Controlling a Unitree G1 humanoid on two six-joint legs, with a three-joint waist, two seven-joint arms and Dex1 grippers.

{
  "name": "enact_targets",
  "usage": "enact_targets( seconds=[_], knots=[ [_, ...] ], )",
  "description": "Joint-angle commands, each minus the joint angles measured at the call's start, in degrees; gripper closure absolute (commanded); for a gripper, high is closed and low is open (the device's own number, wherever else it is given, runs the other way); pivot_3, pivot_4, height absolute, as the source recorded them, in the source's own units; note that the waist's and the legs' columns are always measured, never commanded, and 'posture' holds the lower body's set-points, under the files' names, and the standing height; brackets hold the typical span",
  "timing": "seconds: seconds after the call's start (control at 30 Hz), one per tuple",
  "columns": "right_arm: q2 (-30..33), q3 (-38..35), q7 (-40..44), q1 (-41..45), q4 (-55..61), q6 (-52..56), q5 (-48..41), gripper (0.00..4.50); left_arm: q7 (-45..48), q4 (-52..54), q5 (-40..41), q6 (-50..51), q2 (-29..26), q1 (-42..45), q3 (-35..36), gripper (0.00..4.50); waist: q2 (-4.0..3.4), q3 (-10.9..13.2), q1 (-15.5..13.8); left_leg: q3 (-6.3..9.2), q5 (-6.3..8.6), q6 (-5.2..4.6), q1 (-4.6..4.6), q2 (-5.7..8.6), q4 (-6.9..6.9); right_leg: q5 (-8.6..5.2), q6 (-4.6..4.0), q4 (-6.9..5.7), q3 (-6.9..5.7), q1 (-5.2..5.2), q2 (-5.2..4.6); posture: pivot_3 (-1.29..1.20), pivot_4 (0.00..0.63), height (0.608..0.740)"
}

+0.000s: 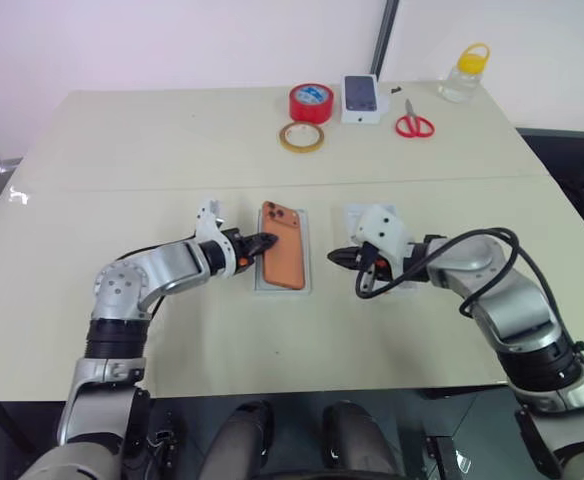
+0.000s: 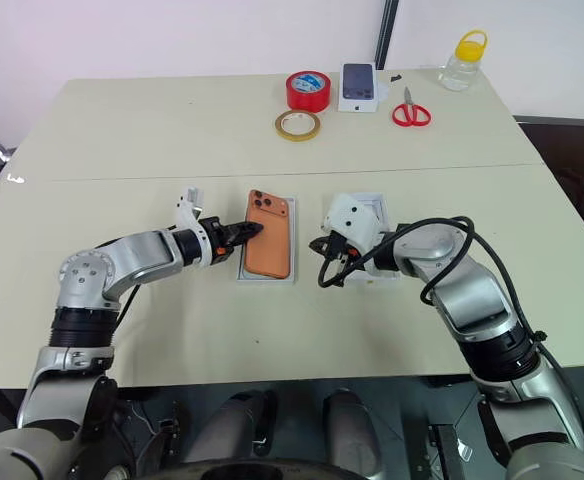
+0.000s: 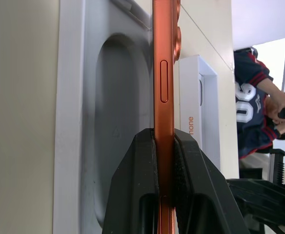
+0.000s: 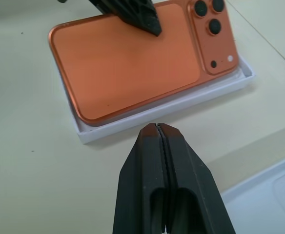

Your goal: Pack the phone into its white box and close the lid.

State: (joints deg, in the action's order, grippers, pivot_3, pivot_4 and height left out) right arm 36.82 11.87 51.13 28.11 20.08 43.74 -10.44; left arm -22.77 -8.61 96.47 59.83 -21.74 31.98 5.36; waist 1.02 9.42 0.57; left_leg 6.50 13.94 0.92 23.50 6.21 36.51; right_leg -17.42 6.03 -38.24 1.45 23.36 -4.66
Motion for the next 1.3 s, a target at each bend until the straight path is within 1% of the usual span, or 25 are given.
enact_targets(
  seconds=[0.03, 0.1, 0.13, 0.17, 0.37, 0.4, 0.6, 0.7, 0.73, 0.8, 0.87, 0.93, 0.97, 1.03, 1.07, 1.1, 1.2, 1.23, 1.3],
  knots=[
    [0.9, -1.7, -0.3, 0.1, 1.8, -1.2, -1.0, 4.50, 2.8, -0.2, -1.7, 0.9, 0.6, 2.0, 1.3, 4.45, 0.00, 0.0, 0.0, 0.00, 0.00, 0.00, 0.00, 0.00, 0.00, 0.00, 0.00, 0.00, 0.00, 0.00, 0.00, 0.00, 0.150, 0.740],
    [1.0, -1.6, -0.5, 0.1, 1.8, -1.2, -1.1, 4.50, 3.9, -0.7, -2.9, 1.4, 0.9, 2.4, 1.5, 4.45, 0.00, 0.0, 0.0, 0.00, 0.00, 0.00, 0.00, -0.01, 0.00, 0.00, 0.00, 0.00, -0.01, 0.00, 0.00, 0.00, 0.150, 0.740],
    [1.0, -1.6, -0.5, 0.1, 1.9, -1.2, -1.2, 4.50, 4.5, -0.9, -3.4, 1.7, 1.1, 2.7, 1.6, 3.51, 0.00, 0.0, 0.0, 0.01, 0.00, 0.00, 0.00, -0.01, 0.00, 0.00, 0.00, 0.00, -0.01, 0.00, 0.00, 0.00, 0.150, 0.740],
    [1.0, -1.6, -0.6, 0.1, 1.9, -1.1, -1.3, 4.50, 4.9, -1.0, -3.8, 1.9, 1.2, 2.8, 1.8, 3.22, 0.00, 0.0, 0.0, 0.01, 0.00, 0.00, 0.00, -0.01, 0.00, 0.00, 0.00, 0.00, -0.01, 0.00, 0.00, 0.00, 0.150, 0.740],
    [1.2, -1.5, -1.1, 0.0, 2.3, -1.0, -1.8, 4.50, 5.4, 0.2, -4.2, 3.9, 0.9, 2.8, 3.1, 0.19, 0.00, 0.0, 0.1, 0.01, 0.00, 0.00, 0.00, -0.01, 0.01, 0.00, 0.00, -0.01, -0.01, 0.00, 0.00, 0.00, 0.150, 0.740],
    [1.3, -1.5, -1.2, 0.0, 2.3, -1.0, -1.9, 4.50, 5.2, 0.6, -3.8, 4.2, 0.6, 2.7, 3.5, 0.06, 0.00, 0.0, 0.1, 0.01, 0.00, 0.00, 0.00, -0.01, 0.02, 0.00, 0.00, -0.01, -0.01, 0.00, 0.00, 0.00, 0.150, 0.740],
    [1.3, -1.3, -1.6, 0.1, 2.0, -1.1, -1.9, 4.50, 4.5, 4.4, -2.1, 6.8, -2.8, 2.1, 5.1, 0.06, 0.00, 0.0, 0.1, 0.01, 0.00, 0.00, 0.00, -0.02, 0.03, 0.00, 0.00, -0.04, 0.00, 0.01, 0.01, 0.00, 0.150, 0.740],
    [1.2, -1.1, -1.6, 0.3, 1.6, -1.4, -1.8, 4.50, 4.5, 6.7, -1.6, 8.0, -5.7, 1.6, 5.6, 0.06, 0.01, 0.0, 0.1, 0.02, 0.00, 0.00, 0.00, -0.01, 0.04, 0.00, 0.00, -0.03, 0.00, 0.00, 0.00, 0.00, 0.150, 0.740],
    [1.1, -1.0, -1.6, 0.4, 1.5, -1.5, -1.8, 4.50, 4.8, 7.6, -2.1, 8.5, -6.9, 1.4, 5.6, 0.06, 0.01, 0.0, 0.1, 0.01, 0.00, 0.00, 0.00, -0.01, 0.04, 0.00, 0.00, -0.03, 0.00, 0.00, 0.00, 0.00, 0.150, 0.740],
    [0.3, -0.3, -2.0, 1.6, 0.6, -1.6, -1.4, 4.50, 7.1, 10.1, -6.1, 9.8, -11.5, 0.6, 5.7, 0.06, 0.00, 0.0, 0.4, 0.01, 0.00, 0.00, 0.00, -0.01, 0.03, 0.00, 0.00, -0.04, 0.00, 0.01, 0.01, 0.00, 0.150, 0.740],
    [-0.4, 0.1, -2.7, 2.6, -0.2, -1.3, -1.0, 4.50, 8.8, 11.1, -9.0, 9.8, -14.0, 0.2, 5.5, 0.06, 0.00, 0.0, 0.3, 0.01, 0.00, 0.01, -0.01, -0.03, -0.02, 0.00, 0.00, -0.06, 0.01, 0.04, 0.03, 0.00, 0.150, 0.740],
    [-1.6, 1.7, -4.7, 4.7, -2.7, 0.3, 0.7, 4.50, 12.6, 12.5, -15.3, 8.5, -16.8, -0.1, 4.0, 0.58, -0.01, 0.0, 0.3, 0.01, 0.00, 0.01, -0.02, -0.03, -0.01, 0.00, 0.00, -0.07, 0.01, 0.03, 0.03, 0.00, 0.150, 0.740],
    [-2.5, 2.4, -6.2, 5.9, -4.3, 1.7, 1.6, 4.50, 15.3, 13.9, -20.0, 7.5, -18.7, -0.5, 2.1, 0.82, 0.00, 0.0, 0.2, 0.01, -0.01, 0.01, -0.02, -0.02, 0.00, 0.00, -0.01, -0.07, 0.01, 0.02, 0.03, 0.00, 0.150, 0.740],
    [-4.1, 3.2, -8.1, 7.9, -7.1, 3.5, 2.7, 4.50, 19.8, 15.3, -27.3, 6.2, -21.1, -0.9, -1.5, 1.87, -0.01, 0.0, 0.2, 0.01, -0.01, 0.01, -0.02, -0.01, -0.02, 0.00, -0.01, -0.04, 0.00, 0.01, 0.02, 0.00, 0.150, 0.740],
    [-4.8, 3.9, -9.1, 9.1, -8.7, 4.5, 3.5, 4.50, 22.3, 15.8, -31.1, 4.9, -22.2, -1.0, -3.6, 2.27, -0.01, 0.0, 0.1, -0.01, -0.01, 0.01, -0.02, -0.01, -0.05, 0.00, -0.01, -0.02, 0.01, 0.03, 0.01, 0.00, 0.150, 0.740],
    [-5.1, 4.9, -9.5, 10.0, -9.8, 4.8, 4.3, 4.50, 24.9, 16.2, -34.8, 3.3, -22.9, -0.7, -5.7, 2.77, -0.01, 0.0, 0.0, 0.00, -0.01, 0.01, -0.02, -0.01, -0.07, 0.00, -0.02, 0.01, 0.00, 0.02, 0.01, 0.00, 0.150, 0.740],
    [-5.6, 7.4, -9.9, 11.5, -11.4, 4.7, 6.0, 4.50, 31.0, 16.0, -43.1, -0.4, -23.4, 0.2, -10.1, 4.21, -0.02, 0.0, 0.0, 0.00, -0.01, 0.01, -0.01, 0.01, -0.12, 0.00, -0.02, 0.07, -0.01, 0.02, -0.01, 0.00, 0.150, 0.740],
    [-5.8, 8.7, -10.3, 12.2, -12.3, 4.4, 7.2, 4.50, 32.5, 15.4, -46.0, -1.4, -23.1, 1.0, -11.8, 4.36, -0.01, 0.0, 0.1, 0.00, -0.01, 0.01, -0.01, 0.01, -0.13, 0.00, -0.02, 0.08, -0.01, 0.02, -0.01, 0.00, 0.150, 0.740],
    [-6.2, 11.1, -11.1, 13.3, -13.9, 3.5, 9.5, 4.50, 35.1, 13.9, -50.2, -2.6, -22.1, 2.2, -14.1, 4.36, -0.01, 0.0, 0.1, 0.00, -0.01, 0.01, -0.01, 0.00, -0.16, 0.00, -0.02, 0.08, -0.01, 0.03, -0.01, 0.00, 0.150, 0.740]
  ],
)
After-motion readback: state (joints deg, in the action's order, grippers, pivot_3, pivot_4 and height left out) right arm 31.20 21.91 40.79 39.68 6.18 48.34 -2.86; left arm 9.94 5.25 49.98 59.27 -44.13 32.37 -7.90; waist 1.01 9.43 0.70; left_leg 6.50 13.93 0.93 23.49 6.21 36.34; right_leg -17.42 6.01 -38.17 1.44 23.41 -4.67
